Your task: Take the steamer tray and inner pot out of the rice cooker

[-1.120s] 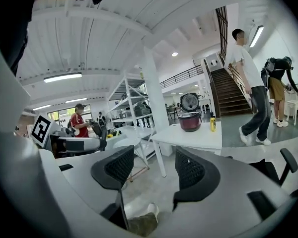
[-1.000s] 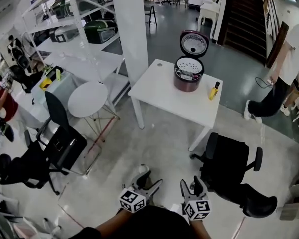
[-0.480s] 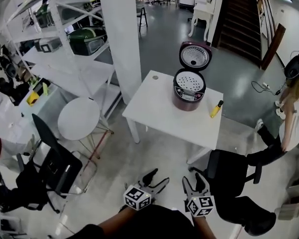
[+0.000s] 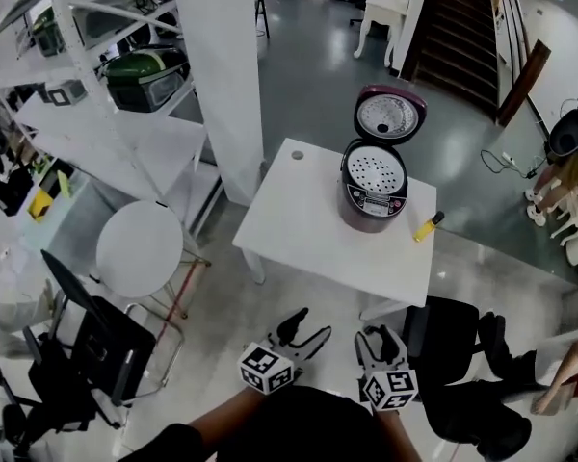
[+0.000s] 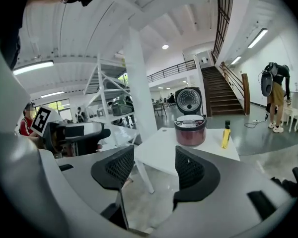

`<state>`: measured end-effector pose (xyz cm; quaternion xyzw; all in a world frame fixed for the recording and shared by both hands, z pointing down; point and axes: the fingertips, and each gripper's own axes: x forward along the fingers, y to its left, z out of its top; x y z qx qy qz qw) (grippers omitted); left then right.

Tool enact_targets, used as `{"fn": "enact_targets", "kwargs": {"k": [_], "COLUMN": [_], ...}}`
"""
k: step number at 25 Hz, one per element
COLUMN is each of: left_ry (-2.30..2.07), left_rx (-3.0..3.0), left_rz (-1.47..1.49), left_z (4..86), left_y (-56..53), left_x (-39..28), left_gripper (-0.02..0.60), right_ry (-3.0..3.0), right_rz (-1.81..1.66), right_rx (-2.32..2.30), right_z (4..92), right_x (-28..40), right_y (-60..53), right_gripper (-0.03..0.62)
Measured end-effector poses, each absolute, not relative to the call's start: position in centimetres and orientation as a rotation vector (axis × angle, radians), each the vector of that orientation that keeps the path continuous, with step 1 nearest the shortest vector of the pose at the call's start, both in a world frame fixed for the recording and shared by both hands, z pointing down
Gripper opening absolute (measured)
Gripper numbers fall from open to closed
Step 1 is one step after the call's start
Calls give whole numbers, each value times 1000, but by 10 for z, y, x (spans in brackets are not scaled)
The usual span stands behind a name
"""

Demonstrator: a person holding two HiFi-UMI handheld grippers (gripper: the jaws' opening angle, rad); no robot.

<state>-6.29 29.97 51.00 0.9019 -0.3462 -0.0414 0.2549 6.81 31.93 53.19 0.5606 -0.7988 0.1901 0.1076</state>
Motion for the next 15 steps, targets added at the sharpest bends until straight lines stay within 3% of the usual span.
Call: {"fn": "enact_targets", "kwargs": {"k": [15], "left_ry": [-852], "left_rx": [2427], "left_rz": [-119], "left_z": [520], "left_y": [246], "left_x": [-80], "left_gripper": [264], "right_ry": [-2265], "right_rz": [571], "right_rx": [1686], "right_z": [543], "right_x": [45], "right_y": [274], "right_gripper": [229]}}
